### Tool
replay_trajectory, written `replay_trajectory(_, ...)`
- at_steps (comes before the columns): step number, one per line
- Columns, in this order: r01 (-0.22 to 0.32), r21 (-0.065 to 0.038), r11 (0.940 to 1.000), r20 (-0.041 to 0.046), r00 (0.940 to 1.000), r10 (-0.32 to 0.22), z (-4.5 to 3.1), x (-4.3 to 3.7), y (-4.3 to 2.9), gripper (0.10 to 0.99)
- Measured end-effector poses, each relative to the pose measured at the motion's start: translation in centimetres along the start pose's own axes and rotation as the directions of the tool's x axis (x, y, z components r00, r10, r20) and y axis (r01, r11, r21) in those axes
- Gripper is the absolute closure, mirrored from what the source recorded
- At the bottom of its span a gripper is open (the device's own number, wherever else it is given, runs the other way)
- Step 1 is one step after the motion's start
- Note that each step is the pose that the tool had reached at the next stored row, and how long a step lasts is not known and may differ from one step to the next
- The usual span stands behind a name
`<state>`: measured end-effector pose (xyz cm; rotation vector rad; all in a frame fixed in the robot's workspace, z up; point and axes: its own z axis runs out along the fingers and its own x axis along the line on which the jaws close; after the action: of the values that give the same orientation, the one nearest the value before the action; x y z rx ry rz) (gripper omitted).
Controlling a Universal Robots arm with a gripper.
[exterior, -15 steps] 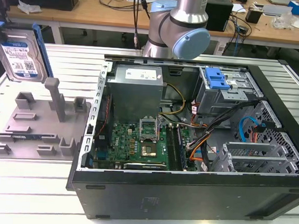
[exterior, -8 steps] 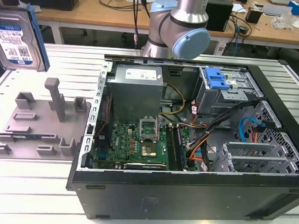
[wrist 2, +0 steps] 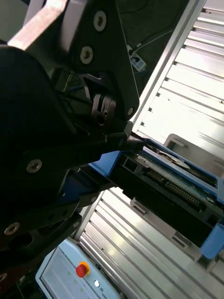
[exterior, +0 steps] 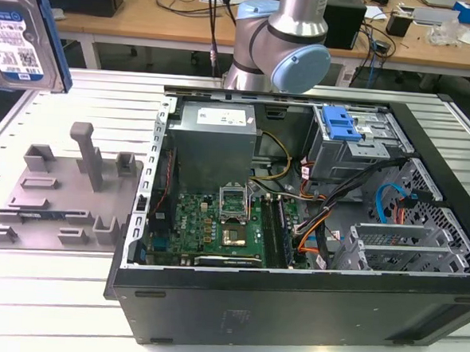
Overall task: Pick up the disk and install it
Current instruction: 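Pick up the disk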
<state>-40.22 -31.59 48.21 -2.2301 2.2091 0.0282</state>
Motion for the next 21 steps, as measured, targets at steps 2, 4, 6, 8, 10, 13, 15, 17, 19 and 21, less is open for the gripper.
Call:
replay_trajectory(2,0.0,0.0,1.0,0.0001,1.0,0.0,-0.26,0.0,0.0,0.718)
replay_trajectory(4,0.001,0.0,1.0,0.0,1.0,-0.001,-0.26,0.0,0.0,0.718)
replay_trajectory(6,0.001,0.0,1.0,0.0,1.0,-0.001,-0.26,0.0,0.0,0.718)
replay_trajectory(8,0.001,0.0,1.0,-0.0001,1.0,-0.001,-0.28,0.0,0.0,0.718)
replay_trajectory(10,0.001,0.0,1.0,-0.0001,1.0,-0.001,-0.43,0.16,-0.11,0.718)
replay_trajectory(13,0.001,0.0,1.0,0.0,1.0,-0.001,-0.54,0.39,-0.55,0.718)
replay_trajectory(15,0.001,0.0,1.0,0.0,1.0,-0.001,-0.58,0.64,-1.08,0.718)
replay_trajectory(17,0.001,0.0,1.0,0.0,1.0,-0.001,-0.6,0.86,-1.71,0.718)
replay_trajectory(19,0.001,0.0,1.0,0.0,1.0,-0.001,-0.63,1.3,-3.24,0.718)
replay_trajectory(21,0.001,0.0,1.0,0.0001,1.0,-0.001,-0.64,1.52,-4.13,0.718)
